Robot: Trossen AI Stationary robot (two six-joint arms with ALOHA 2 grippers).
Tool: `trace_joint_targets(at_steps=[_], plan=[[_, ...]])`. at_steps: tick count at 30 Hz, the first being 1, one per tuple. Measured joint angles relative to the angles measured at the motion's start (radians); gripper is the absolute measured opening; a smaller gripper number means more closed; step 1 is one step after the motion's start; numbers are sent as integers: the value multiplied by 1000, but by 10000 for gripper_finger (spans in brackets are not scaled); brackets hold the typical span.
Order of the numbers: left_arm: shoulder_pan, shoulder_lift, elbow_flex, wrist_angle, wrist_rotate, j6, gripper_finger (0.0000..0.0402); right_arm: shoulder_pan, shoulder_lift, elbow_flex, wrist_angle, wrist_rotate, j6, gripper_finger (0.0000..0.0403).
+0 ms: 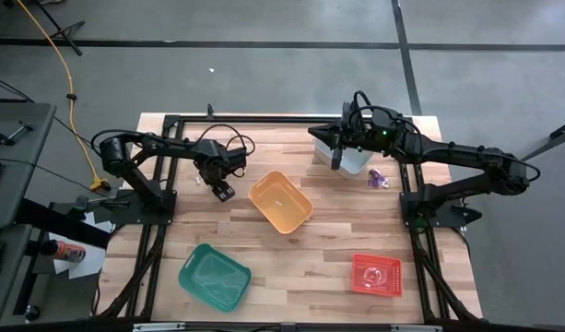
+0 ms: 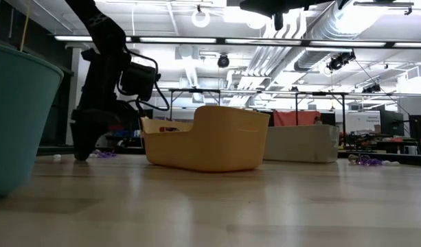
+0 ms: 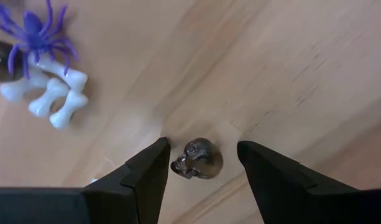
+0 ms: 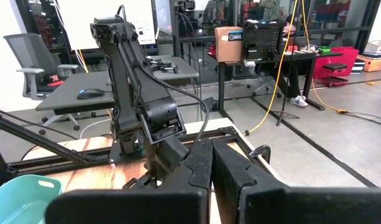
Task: Sort Halloween decoration
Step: Put the black skull toy into the green bin
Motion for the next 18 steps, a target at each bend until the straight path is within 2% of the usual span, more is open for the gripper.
trace_joint_targets(at_steps=[8, 18], plan=[[1, 1, 0, 1, 12, 16, 191, 0, 0, 0, 0, 0, 0, 2], [1, 1, 1, -2, 27, 17, 81, 0, 0, 0, 0, 0, 0, 2]])
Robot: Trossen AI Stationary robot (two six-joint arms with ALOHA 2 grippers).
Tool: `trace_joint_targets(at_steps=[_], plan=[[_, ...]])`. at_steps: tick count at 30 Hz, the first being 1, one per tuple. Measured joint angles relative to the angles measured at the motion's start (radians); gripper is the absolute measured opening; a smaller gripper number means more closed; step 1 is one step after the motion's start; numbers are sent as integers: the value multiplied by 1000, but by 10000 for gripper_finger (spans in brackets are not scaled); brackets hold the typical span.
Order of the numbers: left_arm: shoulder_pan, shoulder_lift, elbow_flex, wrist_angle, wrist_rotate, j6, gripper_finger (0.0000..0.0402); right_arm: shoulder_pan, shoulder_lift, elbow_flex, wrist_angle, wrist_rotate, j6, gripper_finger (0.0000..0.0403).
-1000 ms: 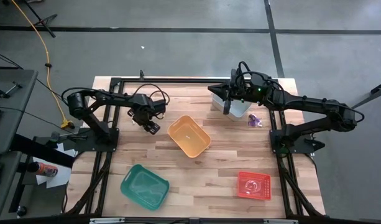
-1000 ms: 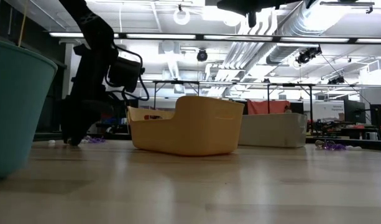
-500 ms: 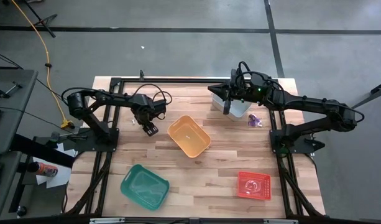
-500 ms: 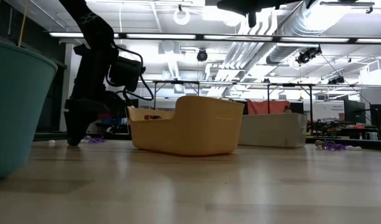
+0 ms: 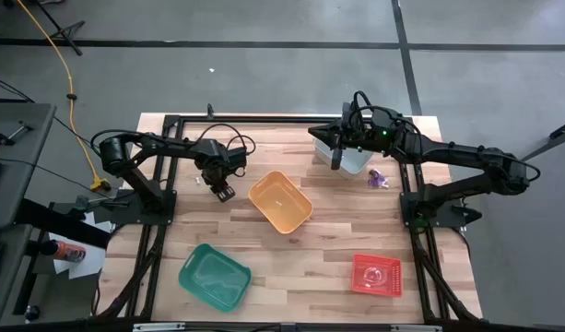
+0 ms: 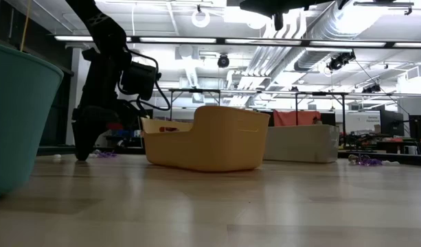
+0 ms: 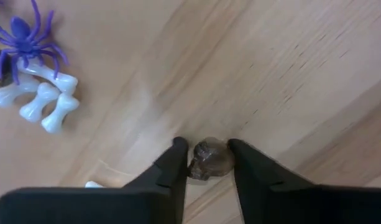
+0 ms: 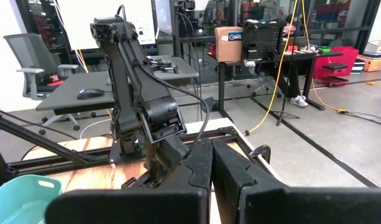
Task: Sort Halloween decoration
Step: Put the black skull toy into the green bin
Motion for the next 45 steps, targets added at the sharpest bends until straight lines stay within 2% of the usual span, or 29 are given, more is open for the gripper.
trace_joint_targets(at_steps=[5, 31, 34, 37, 41, 45], plan=[[0, 0, 0, -1, 0, 0, 63, 0, 0, 0, 0, 0, 0, 2], [1, -29, 26, -3, 12, 22, 73, 0, 0, 0, -24, 0, 21, 2], [6, -100, 75, 49, 7, 23, 73, 0, 0, 0, -27, 0, 20, 2], [21, -184, 98, 28, 19, 24, 73, 0, 0, 0, -39, 0, 20, 2], [28, -332, 150, 79, 39, 34, 74, 0, 0, 0, -49, 0, 19, 2], [3, -478, 186, 135, 115, 60, 74, 0, 0, 0, -53, 0, 19, 2]])
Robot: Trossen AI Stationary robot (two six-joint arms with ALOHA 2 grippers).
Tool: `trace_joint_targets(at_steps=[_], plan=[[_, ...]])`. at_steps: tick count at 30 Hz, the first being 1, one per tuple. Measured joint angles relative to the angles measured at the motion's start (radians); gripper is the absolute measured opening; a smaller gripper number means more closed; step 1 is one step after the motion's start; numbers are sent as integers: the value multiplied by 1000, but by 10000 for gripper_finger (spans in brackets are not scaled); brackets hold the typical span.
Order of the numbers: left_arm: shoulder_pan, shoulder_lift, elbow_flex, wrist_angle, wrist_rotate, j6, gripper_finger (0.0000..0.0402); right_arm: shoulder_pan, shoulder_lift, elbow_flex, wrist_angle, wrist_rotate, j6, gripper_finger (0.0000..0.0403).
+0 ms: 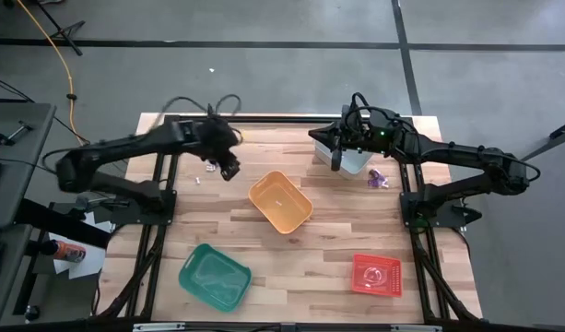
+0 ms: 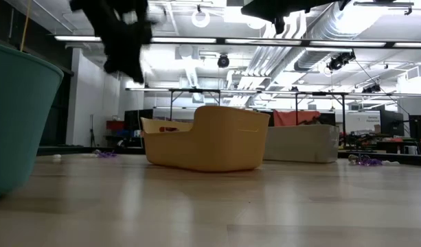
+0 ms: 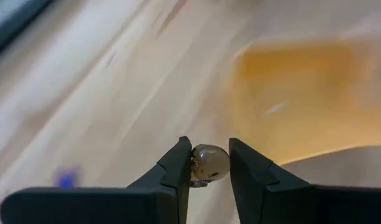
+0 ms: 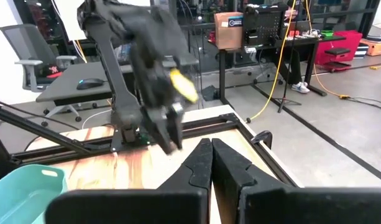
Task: Sort Halloween decoration
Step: Put the black skull toy into the green bin
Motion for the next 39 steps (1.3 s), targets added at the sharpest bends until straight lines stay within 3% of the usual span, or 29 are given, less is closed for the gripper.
trace_joint_targets(at_steps=[4, 8, 15, 20, 25, 31, 39], plan=[[-57, -126, 27, 40, 98, -1, 74, 0, 0, 0, 0, 0, 0, 2], [-192, -211, 66, 6, 174, 16, 74, 0, 0, 0, 0, 0, 0, 2], [-595, -211, 156, -109, 92, -129, 74, 0, 0, 0, -1, 0, 0, 2], [-871, -115, 184, -177, -50, -185, 74, 0, 0, 0, -9, 0, -1, 2], [-1058, 31, 188, -271, -99, -176, 74, 0, 0, 0, -9, 0, -1, 2], [-1178, 200, 188, -298, -124, -184, 74, 0, 0, 0, -16, 0, -1, 2], [-1231, 391, 167, -292, -124, -255, 74, 0, 0, 0, -51, 0, -1, 2]])
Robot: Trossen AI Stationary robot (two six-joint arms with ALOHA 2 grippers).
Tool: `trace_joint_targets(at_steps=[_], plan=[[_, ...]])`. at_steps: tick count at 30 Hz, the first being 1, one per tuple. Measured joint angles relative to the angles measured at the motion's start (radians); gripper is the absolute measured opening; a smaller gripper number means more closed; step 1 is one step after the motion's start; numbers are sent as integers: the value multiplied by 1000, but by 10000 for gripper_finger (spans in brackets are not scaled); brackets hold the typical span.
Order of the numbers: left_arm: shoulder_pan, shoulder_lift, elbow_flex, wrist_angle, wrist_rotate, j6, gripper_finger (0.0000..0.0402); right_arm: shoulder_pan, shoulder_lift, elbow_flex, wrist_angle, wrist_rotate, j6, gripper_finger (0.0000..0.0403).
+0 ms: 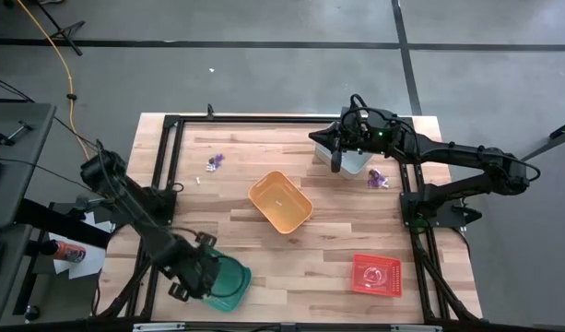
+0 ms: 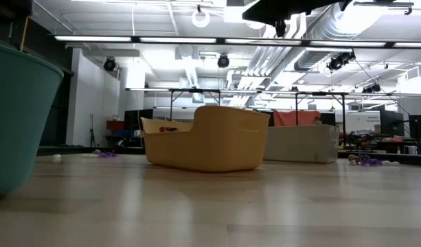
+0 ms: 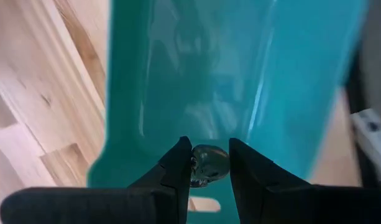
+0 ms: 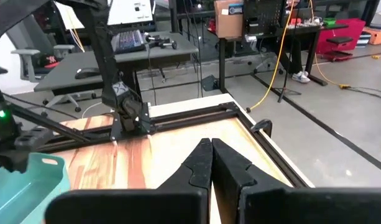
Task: Sort Halloween decoration
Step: Put the black skull toy into the green bin, then put the purple witch hat toy into the white bin
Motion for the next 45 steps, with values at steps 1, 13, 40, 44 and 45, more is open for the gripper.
trace_joint_targets(at_steps=[1, 13, 40, 44, 45], plan=[[0, 17, -12, 4, 0, -4, 74, 0, 0, 0, -7, 0, 0, 2], [0, 75, -114, 115, 6, -60, 74, 0, 0, 0, -20, 0, 0, 2], [3, 75, -165, 196, 16, -8, 149, 0, 1, 0, -24, 0, -26, 2], [6, 73, -165, 191, 27, 9, 163, 0, 1, 0, -24, 0, -26, 2], [11, 70, -162, 183, 37, 18, 164, 0, 1, 0, -24, 0, -26, 2]])
